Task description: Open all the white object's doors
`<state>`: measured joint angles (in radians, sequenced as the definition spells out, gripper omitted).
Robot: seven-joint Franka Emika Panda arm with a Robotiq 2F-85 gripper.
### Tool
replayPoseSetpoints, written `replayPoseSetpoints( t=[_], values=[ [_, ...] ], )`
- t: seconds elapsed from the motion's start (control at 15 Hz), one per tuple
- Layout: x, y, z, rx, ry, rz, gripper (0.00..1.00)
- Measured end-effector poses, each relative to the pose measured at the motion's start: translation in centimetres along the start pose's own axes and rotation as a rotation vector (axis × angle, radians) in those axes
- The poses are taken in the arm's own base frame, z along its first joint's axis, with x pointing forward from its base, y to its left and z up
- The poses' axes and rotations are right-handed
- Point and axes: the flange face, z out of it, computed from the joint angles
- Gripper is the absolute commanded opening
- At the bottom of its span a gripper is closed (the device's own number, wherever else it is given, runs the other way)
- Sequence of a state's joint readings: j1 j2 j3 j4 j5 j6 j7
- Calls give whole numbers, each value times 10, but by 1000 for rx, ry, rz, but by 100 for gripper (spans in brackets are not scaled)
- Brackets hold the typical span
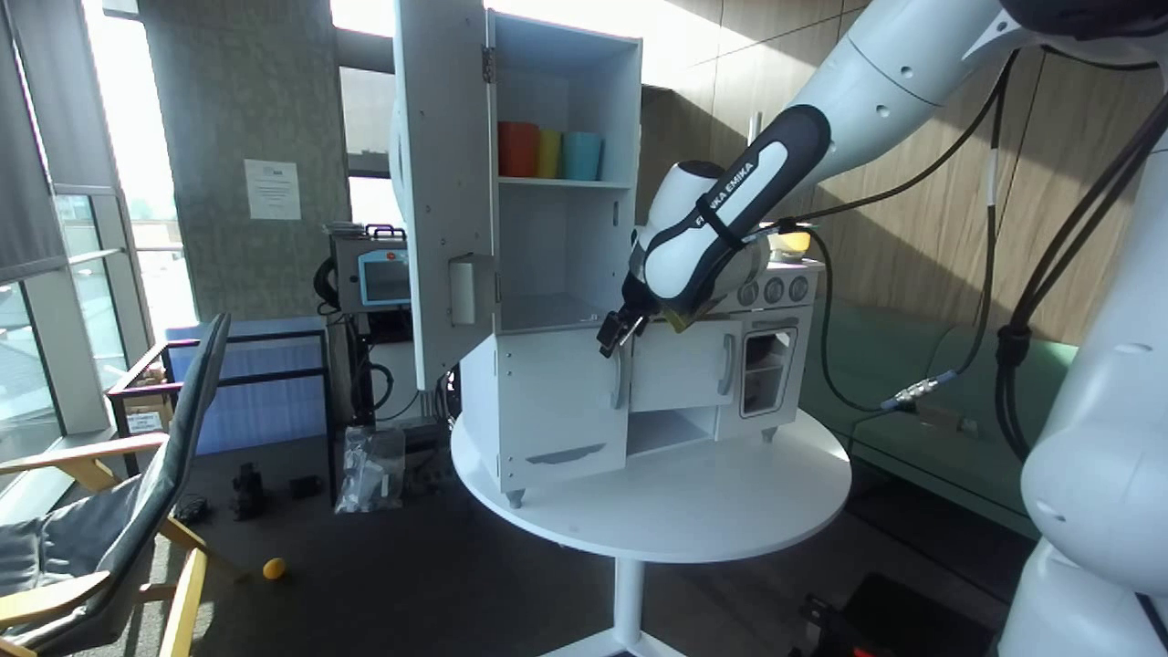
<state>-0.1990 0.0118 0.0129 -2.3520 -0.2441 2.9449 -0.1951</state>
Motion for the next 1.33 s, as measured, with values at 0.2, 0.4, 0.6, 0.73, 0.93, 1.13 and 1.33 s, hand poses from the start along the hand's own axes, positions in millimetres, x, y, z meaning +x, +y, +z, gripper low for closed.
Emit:
replayPoseSetpoints(
  t=[0.2, 0.4, 0.6, 0.73, 0.93, 1.13, 1.33],
  values=[
    [-13, -1, -15, 56, -35, -77, 100],
    [-28, -12, -37, 126, -99, -156, 100],
    [-45, -31, -63, 232, -155, -236, 100],
    [-53, -56, -86, 332, -206, -294, 100],
    [-49, -95, -122, 419, -229, -401, 100],
    [-35, -104, -148, 382, -169, -427, 100],
    [-20, -82, -154, 279, -85, -357, 100]
  ],
)
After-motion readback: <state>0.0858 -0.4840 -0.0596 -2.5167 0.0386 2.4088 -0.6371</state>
